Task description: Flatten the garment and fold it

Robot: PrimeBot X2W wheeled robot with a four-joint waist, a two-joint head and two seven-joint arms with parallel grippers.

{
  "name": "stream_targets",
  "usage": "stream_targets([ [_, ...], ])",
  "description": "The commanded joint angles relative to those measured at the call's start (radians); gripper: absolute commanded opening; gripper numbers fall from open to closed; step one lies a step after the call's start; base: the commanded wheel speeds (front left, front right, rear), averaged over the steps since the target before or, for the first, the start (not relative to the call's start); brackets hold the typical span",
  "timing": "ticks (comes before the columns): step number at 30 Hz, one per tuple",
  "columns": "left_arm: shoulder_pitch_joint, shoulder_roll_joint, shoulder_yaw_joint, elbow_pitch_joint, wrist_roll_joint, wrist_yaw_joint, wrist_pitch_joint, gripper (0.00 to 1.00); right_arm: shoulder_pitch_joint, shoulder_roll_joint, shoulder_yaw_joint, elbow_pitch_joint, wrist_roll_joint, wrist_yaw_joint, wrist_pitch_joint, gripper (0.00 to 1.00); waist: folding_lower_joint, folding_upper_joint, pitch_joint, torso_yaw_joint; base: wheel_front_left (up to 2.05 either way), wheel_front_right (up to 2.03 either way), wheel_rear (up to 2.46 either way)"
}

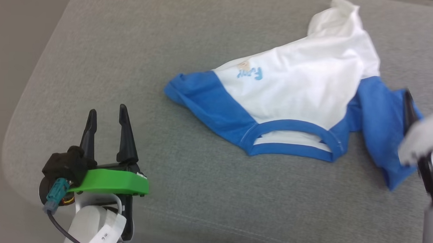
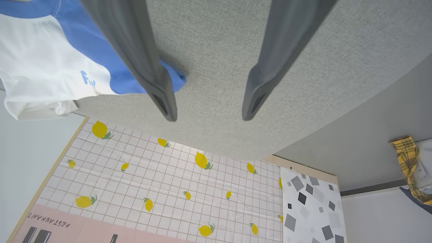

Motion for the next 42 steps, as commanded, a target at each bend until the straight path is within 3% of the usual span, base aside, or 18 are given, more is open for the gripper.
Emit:
stream_targets([
  [1, 0.009, -0.002, 0.000, 0.003, 0.019, -0.008, -0.004, 1.00, 0.064, 0.030, -0.037, -0.053, -0.010, -0.002, 0.017, 1.00, 0.0000, 0.0000, -0.058, -0.058, 0.00, 0.00, 0.00],
  [4, 0.016, -0.002, 0.000, 0.007, 0.022, -0.012, -0.004, 1.00, 0.168, 0.069, -0.092, -0.128, 0.012, -0.002, 0.048, 1.00, 0.0000, 0.0000, -0.069, -0.071, 0.00, 0.00, 0.00],
  [8, 0.020, -0.002, -0.001, 0.012, 0.023, -0.018, -0.004, 1.00, 0.257, 0.083, -0.088, -0.151, 0.058, -0.002, 0.095, 1.00, 0.0000, 0.0000, -0.070, -0.080, 0.00, 0.00, 0.00],
  [14, 0.017, -0.002, -0.006, 0.017, 0.023, -0.025, -0.004, 1.00, 0.264, 0.084, -0.034, -0.075, 0.139, -0.002, 0.151, 1.00, 0.0000, 0.0000, -0.053, -0.077, 0.00, 0.00, 0.00],
  [20, 0.007, -0.002, -0.009, 0.017, 0.020, -0.026, -0.004, 1.00, 0.223, 0.084, 0.012, -0.013, 0.118, -0.002, 0.210, 1.00, 0.0000, 0.0000, -0.024, -0.055, 0.00, 0.00, 0.00],
  [21, 0.006, -0.002, -0.008, 0.017, 0.020, -0.026, -0.004, 1.00, 0.217, 0.084, 0.013, -0.006, 0.108, -0.002, 0.227, 0.45, 0.0000, 0.0000, -0.019, -0.052, 0.00, 0.00, 0.00],
  [22, 0.005, -0.002, -0.008, 0.016, 0.020, -0.026, -0.004, 1.00, 0.211, 0.084, 0.017, -0.004, 0.086, -0.002, 0.248, 0.11, 0.0000, 0.0000, -0.013, -0.047, 0.00, 0.00, 0.00],
  [23, 0.004, -0.002, -0.008, 0.016, 0.019, -0.026, -0.004, 1.00, 0.208, 0.082, 0.017, -0.005, 0.072, -0.002, 0.264, 0.00, 0.0000, 0.0000, -0.010, -0.043, 0.00, 0.00, 0.00],
  [27, -0.001, -0.002, -0.013, 0.009, 0.016, -0.023, -0.004, 1.00, 0.189, 0.008, -0.014, -0.047, 0.031, -0.002, 0.305, 0.00, 0.0000, 0.0000, 0.006, -0.024, 0.00, 0.00, 0.00],
  [32, -0.009, -0.002, -0.011, 0.003, 0.013, -0.022, -0.004, 1.00, 0.141, -0.156, -0.097, -0.100, -0.012, -0.002, 0.333, 0.00, 0.0000, 0.0000, 0.032, -0.008, 0.00, 0.00, 0.00],
  [37, -0.023, -0.002, -0.016, -0.006, 0.014, -0.022, -0.004, 1.00, 0.033, -0.302, -0.154, -0.064, -0.068, -0.002, 0.323, 0.00, 0.0000, 0.0000, 0.069, 0.005, 0.00, 0.00, 0.00],
  [42, -0.049, -0.002, -0.021, -0.016, 0.013, -0.019, -0.004, 1.00, -0.071, -0.356, -0.181, 0.012, -0.136, -0.002, 0.292, 0.00, 0.0000, 0.0000, 0.116, 0.019, 0.00, 0.00, 0.00],
])
